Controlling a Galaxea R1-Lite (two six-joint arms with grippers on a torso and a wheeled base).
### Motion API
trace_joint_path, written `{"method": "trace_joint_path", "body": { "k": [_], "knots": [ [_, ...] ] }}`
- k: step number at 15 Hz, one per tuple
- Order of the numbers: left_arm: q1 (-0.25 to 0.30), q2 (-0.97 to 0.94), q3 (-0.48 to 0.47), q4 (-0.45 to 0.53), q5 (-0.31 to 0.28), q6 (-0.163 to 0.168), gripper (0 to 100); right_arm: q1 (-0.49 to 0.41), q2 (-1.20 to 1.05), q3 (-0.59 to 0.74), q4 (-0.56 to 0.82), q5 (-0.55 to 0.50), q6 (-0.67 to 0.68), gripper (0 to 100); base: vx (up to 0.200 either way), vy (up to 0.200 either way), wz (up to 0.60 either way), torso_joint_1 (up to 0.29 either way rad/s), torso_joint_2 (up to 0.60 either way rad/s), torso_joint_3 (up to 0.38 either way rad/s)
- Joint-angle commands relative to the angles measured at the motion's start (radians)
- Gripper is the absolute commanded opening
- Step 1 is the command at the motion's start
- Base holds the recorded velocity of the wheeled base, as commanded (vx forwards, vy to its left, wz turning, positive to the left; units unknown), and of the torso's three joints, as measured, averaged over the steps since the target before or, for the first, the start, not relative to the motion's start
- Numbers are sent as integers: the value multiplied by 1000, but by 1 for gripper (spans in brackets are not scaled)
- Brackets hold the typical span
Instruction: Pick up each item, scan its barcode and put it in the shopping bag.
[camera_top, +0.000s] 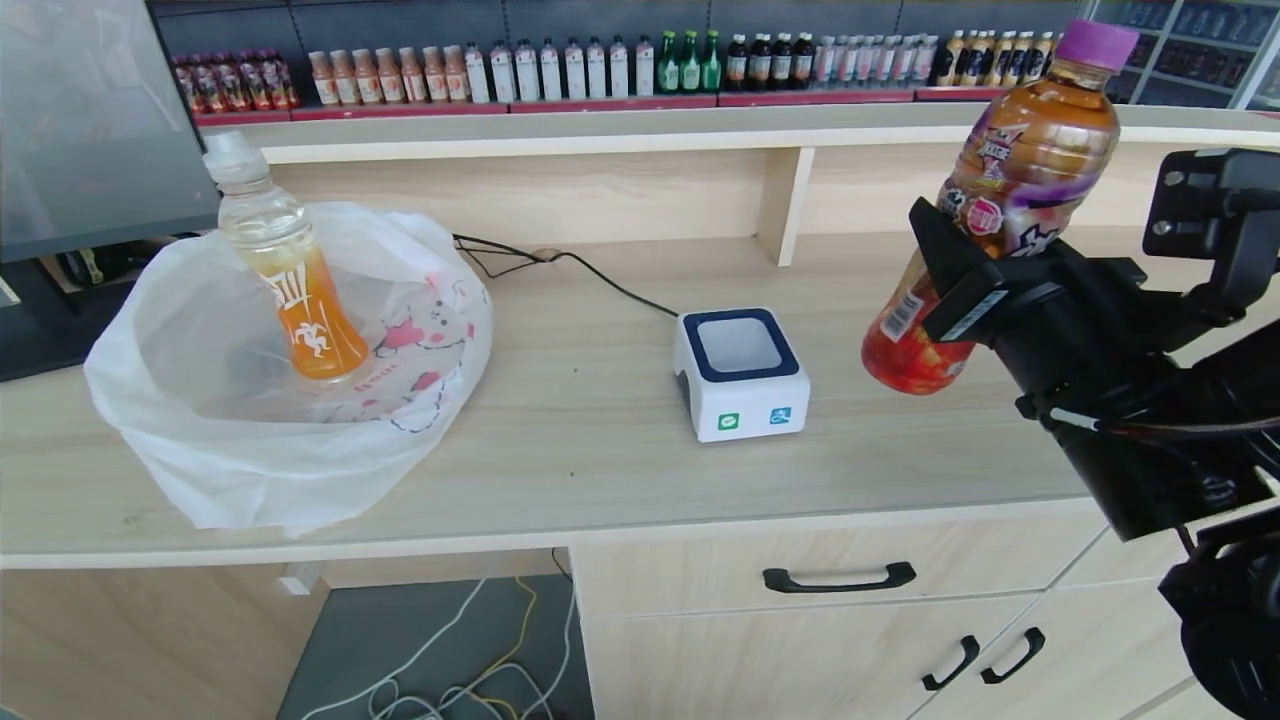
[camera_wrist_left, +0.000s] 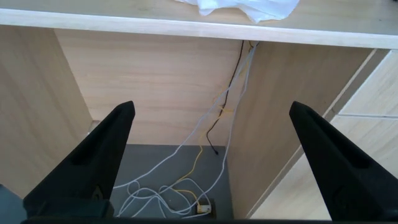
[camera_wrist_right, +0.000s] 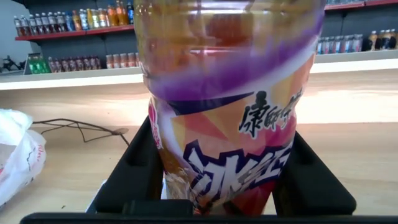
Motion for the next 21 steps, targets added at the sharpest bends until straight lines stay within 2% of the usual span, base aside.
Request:
{"method": "trace_joint_path", "body": {
  "k": [1, 4, 15, 18, 21],
  "knots": [
    [0, 0, 0, 0, 0, 0, 100, 15, 2, 19, -2, 0, 2, 0, 0, 200, 0, -2, -2, 12],
    [0, 0, 0, 0, 0, 3, 100, 26, 0, 25, -2, -1, 8, 0, 0, 200, 0, 4, -4, 1],
    [0, 0, 0, 0, 0, 6, 100, 25, 3, 22, -2, 10, 0, 0, 0, 0, 0, 0, 0, 0],
    [0, 0, 0, 0, 0, 6, 100, 23, 32, -55, -2, 39, -86, 0, 0, 0, 0, 0, 0, 0],
    [0, 0, 0, 0, 0, 6, 100, 35, 75, -196, -2, 73, -287, 0, 0, 0, 0, 0, 0, 0]
  ]
}}
